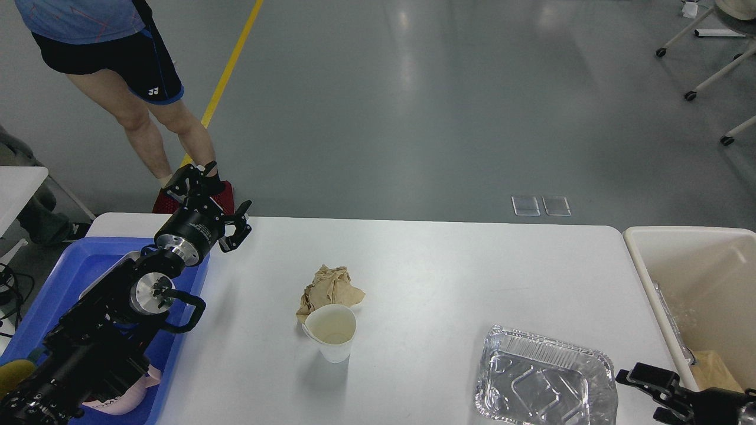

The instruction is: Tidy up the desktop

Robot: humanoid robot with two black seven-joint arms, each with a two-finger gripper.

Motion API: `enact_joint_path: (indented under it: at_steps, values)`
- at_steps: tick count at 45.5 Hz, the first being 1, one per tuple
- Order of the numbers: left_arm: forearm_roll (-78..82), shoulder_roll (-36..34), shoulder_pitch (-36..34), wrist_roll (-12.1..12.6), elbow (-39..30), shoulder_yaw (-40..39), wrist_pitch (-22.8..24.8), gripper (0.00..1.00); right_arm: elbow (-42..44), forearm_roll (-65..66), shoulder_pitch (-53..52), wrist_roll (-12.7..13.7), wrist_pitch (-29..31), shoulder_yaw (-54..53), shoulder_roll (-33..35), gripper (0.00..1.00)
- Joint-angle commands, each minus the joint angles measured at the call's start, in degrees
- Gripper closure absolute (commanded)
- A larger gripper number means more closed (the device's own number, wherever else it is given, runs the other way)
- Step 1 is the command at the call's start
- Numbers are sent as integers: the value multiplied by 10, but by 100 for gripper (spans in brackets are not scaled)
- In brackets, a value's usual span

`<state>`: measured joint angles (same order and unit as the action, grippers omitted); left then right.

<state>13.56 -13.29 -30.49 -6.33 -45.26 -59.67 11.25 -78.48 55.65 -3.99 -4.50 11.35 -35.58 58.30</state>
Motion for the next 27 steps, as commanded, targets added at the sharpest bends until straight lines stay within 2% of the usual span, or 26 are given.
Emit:
enact_joint_path:
  at_steps: [1, 12, 14, 18, 27]
  values:
    - [1, -2, 5, 0, 0, 0, -4, 3, 22, 20, -2, 1, 0, 1, -31, 2]
    - [1, -4, 9, 1, 0, 0, -4, 3, 43, 36, -1, 2, 1, 3, -69, 12]
    - [1, -4, 10, 1, 0, 0, -4, 3, 47, 37, -4, 2, 1, 10, -73, 17]
    - [1, -4, 10, 1, 0, 0, -4, 3, 60, 37, -13, 2, 1, 24, -77, 20]
    - [1, -5, 11, 1, 0, 0, -5, 3, 83, 43, -15, 2, 2, 25, -92, 44]
